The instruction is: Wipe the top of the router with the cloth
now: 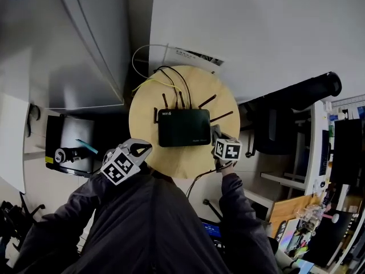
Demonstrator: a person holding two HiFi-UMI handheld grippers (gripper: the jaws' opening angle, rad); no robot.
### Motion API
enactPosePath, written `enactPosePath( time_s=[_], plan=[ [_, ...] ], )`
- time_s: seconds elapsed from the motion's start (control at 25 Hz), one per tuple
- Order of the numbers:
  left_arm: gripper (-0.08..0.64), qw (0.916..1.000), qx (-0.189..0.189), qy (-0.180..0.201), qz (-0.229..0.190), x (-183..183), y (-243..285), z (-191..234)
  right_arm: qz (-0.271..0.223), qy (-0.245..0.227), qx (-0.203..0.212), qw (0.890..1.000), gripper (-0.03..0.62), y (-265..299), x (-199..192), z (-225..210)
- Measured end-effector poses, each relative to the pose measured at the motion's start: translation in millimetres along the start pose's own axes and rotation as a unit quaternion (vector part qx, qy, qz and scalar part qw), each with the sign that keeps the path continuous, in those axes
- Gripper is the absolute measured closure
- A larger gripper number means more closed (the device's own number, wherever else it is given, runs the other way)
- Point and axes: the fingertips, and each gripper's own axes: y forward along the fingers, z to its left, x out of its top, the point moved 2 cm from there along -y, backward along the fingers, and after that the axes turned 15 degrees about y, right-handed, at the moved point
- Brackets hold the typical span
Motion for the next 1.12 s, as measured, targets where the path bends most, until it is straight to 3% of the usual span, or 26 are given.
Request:
enactPosePath(
  time_s=[0.16, 0.36, 0.52, 0.64, 0.76, 1.0, 1.12],
  plan=[
    [0.56, 1.0, -0.001, -0.007, 0.001, -3, 1, -1, 0.041, -0.068, 0.074, 0.994, 0.555, 6, -16, 78],
    [0.56, 1.0, 0.003, -0.002, -0.004, 1, -1, 0, 0.076, -0.144, 0.161, 0.974, 0.555, 27, -71, 195],
    [0.56, 1.0, 0.005, -0.003, -0.002, 1, -4, -1, 0.091, -0.191, 0.181, 0.96, 0.555, 33, -89, 241],
    [0.56, 1.0, 0.005, -0.002, -0.002, 0, -4, 0, 0.104, -0.183, 0.163, 0.964, 0.555, 40, -93, 221],
    [0.56, 1.0, 0.004, -0.002, -0.003, 0, -4, 0, 0.09, -0.157, 0.134, 0.974, 0.555, 39, -83, 172],
    [0.56, 1.0, -0.004, 0.005, -0.002, 3, 1, 0, 0.069, -0.062, 0.037, 0.995, 0.554, 25, -55, 39],
    [0.56, 0.9999, -0.009, 0.009, -0.001, 4, 4, -1, 0.066, -0.019, 0.031, 0.997, 0.554, 21, -50, 5]
  ],
)
